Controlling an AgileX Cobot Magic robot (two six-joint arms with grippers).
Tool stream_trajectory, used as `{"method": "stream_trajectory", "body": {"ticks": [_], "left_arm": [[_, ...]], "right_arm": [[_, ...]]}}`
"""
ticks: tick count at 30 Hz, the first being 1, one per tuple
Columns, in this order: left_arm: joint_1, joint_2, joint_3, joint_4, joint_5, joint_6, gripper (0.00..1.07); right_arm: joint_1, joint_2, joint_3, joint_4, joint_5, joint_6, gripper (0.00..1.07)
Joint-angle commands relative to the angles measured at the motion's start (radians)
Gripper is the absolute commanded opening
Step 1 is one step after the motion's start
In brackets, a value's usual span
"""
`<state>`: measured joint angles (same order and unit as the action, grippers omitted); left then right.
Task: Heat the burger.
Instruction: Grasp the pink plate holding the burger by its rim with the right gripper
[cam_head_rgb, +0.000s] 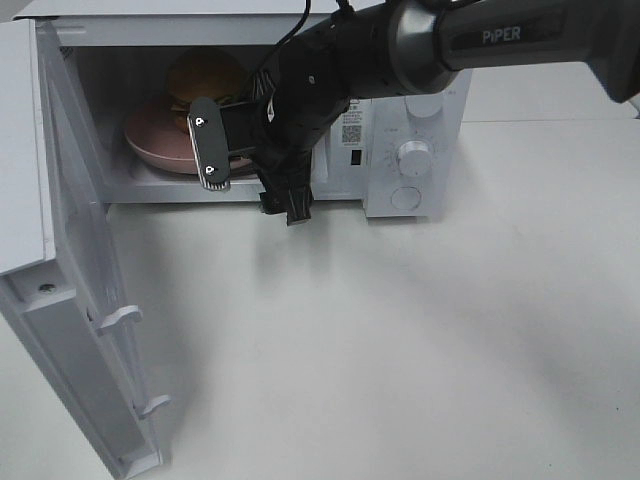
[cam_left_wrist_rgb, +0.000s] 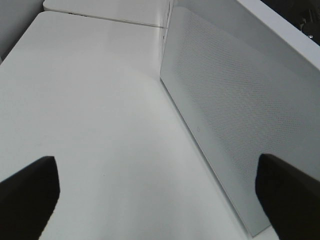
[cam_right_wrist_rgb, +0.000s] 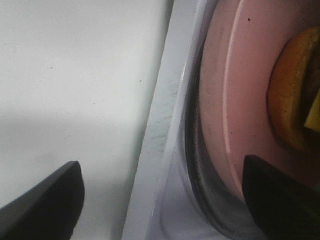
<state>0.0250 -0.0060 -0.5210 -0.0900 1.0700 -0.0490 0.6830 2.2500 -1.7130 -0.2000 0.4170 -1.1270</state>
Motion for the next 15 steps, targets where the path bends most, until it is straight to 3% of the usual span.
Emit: {"method": "stream_trajectory", "body": {"ticks": [1,6,15], "left_arm": [[0.005,-0.004,0.003,-0.003,-0.001,0.002,1.00],[0.005,-0.004,0.003,-0.003,-0.001,0.002,1.00],[0.005,-0.004,0.003,-0.001,-0.001,0.002,1.00]], "right_arm": [[0.006,0.026,-0.041,-0.004,0.014,0.002,0.82],[0.006,0.091,-0.142,-0.004,0.038,0.055,0.82],[0.001,0.149,-0.220,-0.008,0.053,0.083,0.81]]}}
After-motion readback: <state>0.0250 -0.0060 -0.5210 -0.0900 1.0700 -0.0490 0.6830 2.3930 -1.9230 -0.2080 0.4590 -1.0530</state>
